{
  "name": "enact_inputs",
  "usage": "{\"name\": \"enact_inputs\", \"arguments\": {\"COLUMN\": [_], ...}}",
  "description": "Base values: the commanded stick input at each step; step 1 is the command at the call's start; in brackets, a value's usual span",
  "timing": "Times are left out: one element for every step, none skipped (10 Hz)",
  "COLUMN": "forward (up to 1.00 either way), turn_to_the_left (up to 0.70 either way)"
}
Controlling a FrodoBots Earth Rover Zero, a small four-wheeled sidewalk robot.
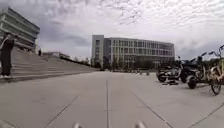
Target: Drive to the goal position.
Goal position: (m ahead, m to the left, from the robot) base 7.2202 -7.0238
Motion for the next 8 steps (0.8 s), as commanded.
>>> {"name": "enact_inputs", "arguments": {"forward": [0.70,0.70,0.70,0.70,0.70,0.70,0.70,0.70], "turn_to_the_left": [-0.04,-0.09,-0.12,-0.13,-0.14,-0.14,-0.14,-0.14]}}
